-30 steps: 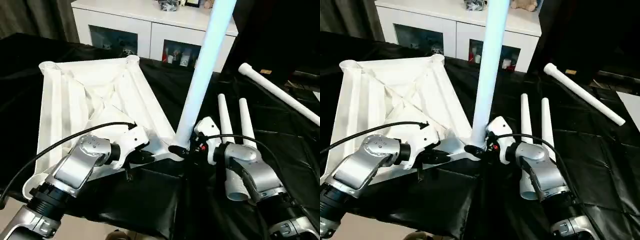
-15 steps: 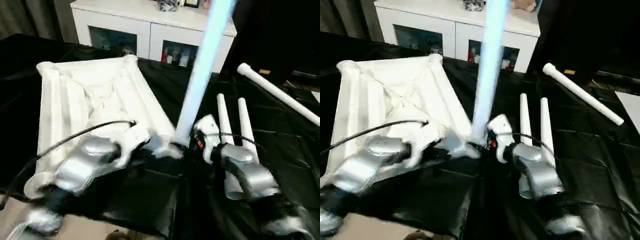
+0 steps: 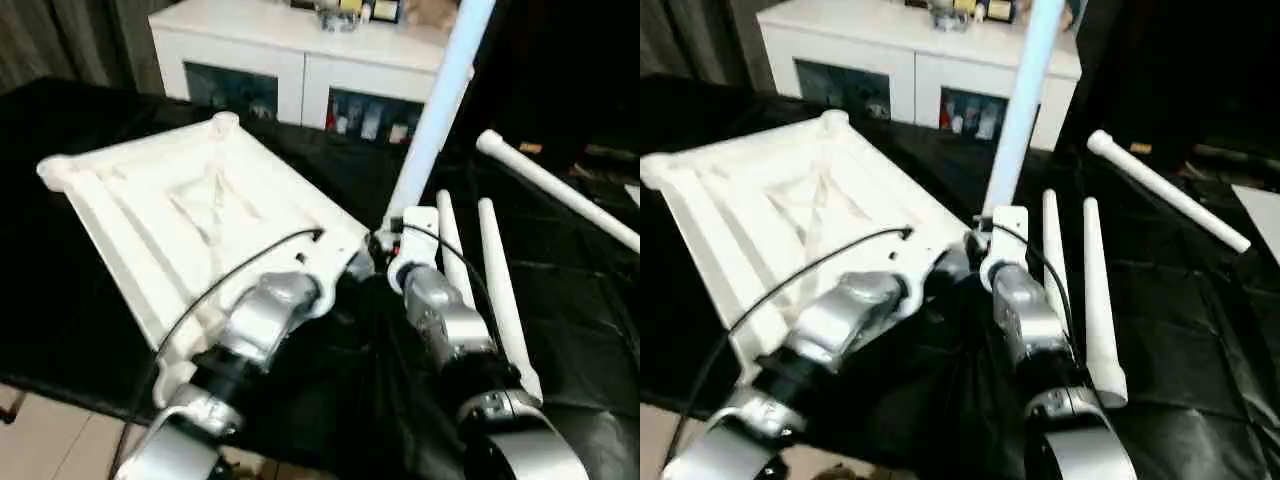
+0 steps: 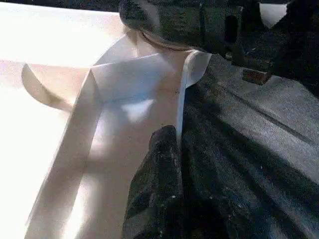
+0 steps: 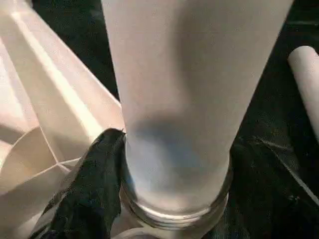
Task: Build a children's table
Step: Rotate leg to tighten
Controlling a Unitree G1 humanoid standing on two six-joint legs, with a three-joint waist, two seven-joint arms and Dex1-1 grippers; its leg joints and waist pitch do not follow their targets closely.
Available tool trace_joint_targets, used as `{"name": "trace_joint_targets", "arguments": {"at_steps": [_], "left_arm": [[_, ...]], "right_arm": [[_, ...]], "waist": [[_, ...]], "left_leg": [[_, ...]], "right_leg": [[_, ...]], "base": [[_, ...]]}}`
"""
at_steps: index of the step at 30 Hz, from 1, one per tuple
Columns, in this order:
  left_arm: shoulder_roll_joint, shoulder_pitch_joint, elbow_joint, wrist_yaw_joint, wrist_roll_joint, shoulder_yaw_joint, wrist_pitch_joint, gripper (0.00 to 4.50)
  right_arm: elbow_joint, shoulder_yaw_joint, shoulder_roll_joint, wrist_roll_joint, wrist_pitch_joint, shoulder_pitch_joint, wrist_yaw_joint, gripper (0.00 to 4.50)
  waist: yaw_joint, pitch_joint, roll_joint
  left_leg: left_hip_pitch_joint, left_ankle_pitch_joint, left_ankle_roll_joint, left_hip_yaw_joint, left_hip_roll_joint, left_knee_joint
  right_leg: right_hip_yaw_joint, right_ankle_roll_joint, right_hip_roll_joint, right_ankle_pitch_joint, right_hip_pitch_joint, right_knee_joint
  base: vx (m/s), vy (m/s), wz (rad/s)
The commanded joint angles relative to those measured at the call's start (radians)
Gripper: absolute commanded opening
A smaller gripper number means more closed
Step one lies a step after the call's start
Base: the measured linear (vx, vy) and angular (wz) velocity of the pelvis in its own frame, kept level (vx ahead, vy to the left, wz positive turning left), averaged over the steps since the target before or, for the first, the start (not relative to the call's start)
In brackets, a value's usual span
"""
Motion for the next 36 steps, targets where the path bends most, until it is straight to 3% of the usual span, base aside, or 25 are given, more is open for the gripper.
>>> {"name": "trace_joint_targets", "arguments": {"at_steps": [1, 3, 7, 8, 13, 16, 17, 18, 21, 27, 28, 32, 33, 34, 36], "left_arm": [[-0.009, -0.023, 0.049, 0.134, 0.012, 0.063, -0.081, 0.00], [0.014, -0.023, 0.043, 0.116, 0.016, 0.060, -0.090, 0.00], [0.056, -0.018, 0.028, 0.089, 0.024, 0.060, -0.097, 0.00], [0.073, -0.011, 0.016, 0.073, 0.027, 0.057, -0.103, 0.00], [0.172, 0.034, -0.059, -0.027, 0.033, 0.050, -0.115, 0.00], [0.218, 0.051, -0.074, -0.070, 0.022, 0.057, -0.123, 0.00], [0.218, 0.051, -0.074, -0.070, 0.022, 0.057, -0.123, 0.00], [0.225, 0.055, -0.075, -0.081, 0.015, 0.062, -0.125, 0.00], [0.223, 0.053, -0.071, -0.079, -0.001, 0.065, -0.123, 0.00], [0.205, 0.049, -0.084, -0.074, -0.007, 0.052, -0.112, 0.00], [0.198, 0.049, -0.085, -0.074, -0.007, 0.048, -0.112, 0.00], [0.156, 0.054, -0.094, -0.062, -0.011, 0.033, -0.089, 0.00], [0.139, 0.055, -0.092, -0.050, -0.013, 0.031, -0.076, 0.00], [0.127, 0.053, -0.087, -0.029, -0.012, 0.035, -0.066, 0.00], [0.099, 0.044, -0.063, 0.022, 0.000, 0.038, -0.051, 0.00]], "right_arm": [[0.007, 0.062, 0.071, 0.019, 0.013, 0.017, 0.091, 3.05], [-0.025, 0.073, 0.065, 0.010, 0.001, 0.032, 0.109, 3.05], [-0.081, 0.085, 0.036, 0.000, -0.030, 0.048, 0.134, 3.05], [-0.110, 0.084, 0.021, 0.001, -0.024, 0.058, 0.140, 3.05], [-0.272, 0.068, -0.075, 0.013, 0.023, 0.115, 0.202, 3.05], [-0.321, 0.048, -0.126, 0.042, 0.057, 0.132, 0.265, 3.05], [-0.321, 0.048, -0.126, 0.042, 0.057, 0.132, 0.265, 3.05], [-0.328, 0.042, -0.137, 0.053, 0.067, 0.135, 0.289, 3.05], [-0.324, 0.045, -0.139, 0.052, 0.073, 0.140, 0.311, 3.05], [-0.323, 0.056, -0.111, 0.037, 0.094, 0.149, 0.267, 3.05], [-0.308, 0.059, -0.102, 0.027, 0.092, 0.148, 0.245, 3.05], [-0.176, 0.065, -0.047, -0.014, 0.058, 0.129, 0.157, 3.05], [-0.131, 0.065, -0.027, -0.022, 0.041, 0.120, 0.133, 3.05], [-0.110, 0.066, -0.017, -0.026, 0.035, 0.113, 0.120, 3.05], [-0.052, 0.054, 0.020, -0.024, 0.013, 0.092, 0.076, 3.05]], "waist": [[-0.010, -0.055, 0.000], [-0.011, -0.055, -0.001], [-0.010, -0.054, -0.002], [-0.009, -0.053, -0.006], [-0.001, -0.062, -0.007], [-0.003, -0.063, -0.002], [-0.003, -0.063, -0.001], [-0.005, -0.062, 0.007], [-0.009, -0.061, 0.002], [-0.008, -0.060, 0.002], [-0.009, -0.060, -0.001], [-0.013, -0.061, 0.003], [-0.017, -0.060, 0.004], [-0.022, -0.059, 0.012], [-0.034, -0.056, 0.007]], "left_leg": [[0.014, -0.267, -0.015, -0.019, 0.045, -0.078], [0.013, -0.249, -0.008, -0.017, 0.046, -0.079], [0.013, -0.265, -0.005, -0.017, 0.046, -0.080], [0.012, -0.259, -0.001, -0.017, 0.046, -0.080], [0.002, -0.118, 0.043, -0.013, 0.043, -0.068], [-0.001, -0.082, 0.061, -0.010, 0.044, -0.064], [0.000, -0.083, 0.061, -0.010, 0.045, -0.064], [0.001, -0.088, 0.055, -0.010, 0.046, -0.064], [0.001, -0.106, 0.044, -0.009, 0.048, -0.065], [0.003, -0.112, 0.036, -0.008, 0.047, -0.065], [0.003, -0.112, 0.035, -0.007, 0.047, -0.065], [0.003, -0.119, 0.024, -0.008, 0.048, -0.067], [0.003, -0.132, 0.015, -0.008, 0.048, -0.068], [0.004, -0.146, 0.006, -0.010, 0.048, -0.070], [0.005, -0.189, -0.004, -0.011, 0.048, -0.073]], "right_leg": [[0.044, -0.114, -0.078, -0.229, 0.025, -0.084], [0.041, -0.123, -0.077, -0.198, 0.026, -0.082], [0.042, -0.119, -0.079, -0.239, 0.026, -0.087], [0.041, -0.116, -0.079, -0.241, 0.028, -0.088], [0.042, -0.130, -0.076, -0.073, 0.037, -0.069], [0.041, -0.150, -0.071, -0.016, 0.035, -0.061], [0.040, -0.155, -0.071, -0.015, 0.034, -0.061], [0.040, -0.166, -0.069, -0.016, 0.031, -0.060], [0.040, -0.180, -0.069, -0.025, 0.032, -0.061], [0.042, -0.182, -0.072, -0.042, 0.033, -0.063], [0.042, -0.182, -0.071, -0.043, 0.033, -0.063], [0.042, -0.185, -0.075, -0.057, 0.029, -0.063], [0.041, -0.186, -0.075, -0.071, 0.030, -0.064], [0.041, -0.184, -0.073, -0.079, 0.030, -0.065], [0.041, -0.178, -0.073, -0.112, 0.029, -0.071]], "base": [[0.000, 0.000, 0.00], [0.000, 0.000, 0.00], [0.000, 0.000, 0.00], [0.000, 0.000, 0.00], [0.000, 0.000, 0.00], [0.000, 0.000, 0.00], [0.000, 0.000, 0.00], [0.000, 0.000, 0.00], [0.000, 0.000, 0.00], [0.000, 0.000, 0.00], [0.000, 0.000, 0.00], [0.000, 0.000, 0.00], [0.000, 0.000, 0.00], [0.000, 0.000, 0.00], [0.000, 0.000, 0.00]]}}
